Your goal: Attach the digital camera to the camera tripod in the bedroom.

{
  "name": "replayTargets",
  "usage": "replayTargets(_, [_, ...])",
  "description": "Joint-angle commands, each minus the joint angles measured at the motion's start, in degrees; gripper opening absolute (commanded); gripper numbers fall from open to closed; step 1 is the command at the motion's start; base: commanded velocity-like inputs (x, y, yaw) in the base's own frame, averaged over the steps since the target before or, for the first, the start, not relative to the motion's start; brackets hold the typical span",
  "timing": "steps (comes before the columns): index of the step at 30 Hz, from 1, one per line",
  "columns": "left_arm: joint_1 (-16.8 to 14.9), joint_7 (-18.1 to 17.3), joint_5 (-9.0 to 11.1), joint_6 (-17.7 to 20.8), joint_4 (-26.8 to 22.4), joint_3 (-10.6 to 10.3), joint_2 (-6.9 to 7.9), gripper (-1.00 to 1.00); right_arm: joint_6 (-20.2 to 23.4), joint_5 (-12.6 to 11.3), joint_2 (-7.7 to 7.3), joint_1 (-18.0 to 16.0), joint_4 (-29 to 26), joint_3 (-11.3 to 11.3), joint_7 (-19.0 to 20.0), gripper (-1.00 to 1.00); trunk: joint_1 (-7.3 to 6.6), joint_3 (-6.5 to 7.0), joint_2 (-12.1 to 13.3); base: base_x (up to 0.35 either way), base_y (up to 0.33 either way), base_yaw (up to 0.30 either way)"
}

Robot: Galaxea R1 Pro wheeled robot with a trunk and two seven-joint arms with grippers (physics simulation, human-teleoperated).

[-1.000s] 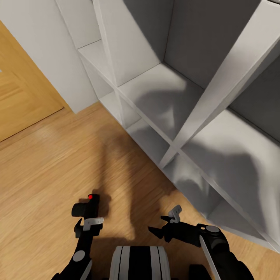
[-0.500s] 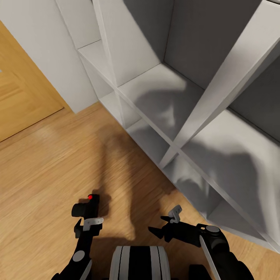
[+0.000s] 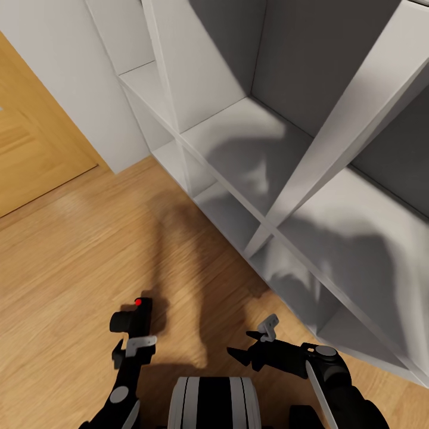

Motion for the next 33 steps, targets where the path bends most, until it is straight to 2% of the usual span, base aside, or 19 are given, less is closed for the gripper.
replayTargets(1, [-0.03,0.43,0.18,-0.16,0.13,-0.25,0.04,1.0,0.2,0.36,-0.02,-0.02,-0.05,0.01,0.28,1.0,-0.01,-0.03,-0.01,0.0,0.0,0.0])
replayTargets(27, [-0.03,0.42,0.17,-0.06,0.25,-0.25,0.05,1.0,0.21,0.36,-0.02,-0.02,-0.05,0.01,0.28,1.0,-0.01,-0.03,-0.01,0.0,0.0,0.0])
replayTargets(28, [-0.03,0.42,0.15,-0.06,0.23,-0.25,0.05,-1.0,0.2,0.35,-0.02,-0.02,-0.04,0.01,0.28,1.0,-0.01,-0.03,-0.01,0.0,0.0,0.0])
replayTargets(33, [-0.03,0.39,0.11,-0.07,0.09,-0.25,0.05,-1.0,0.24,0.29,-0.02,-0.02,-0.07,0.01,0.28,1.0,-0.01,-0.03,-0.01,0.0,0.0,0.0])
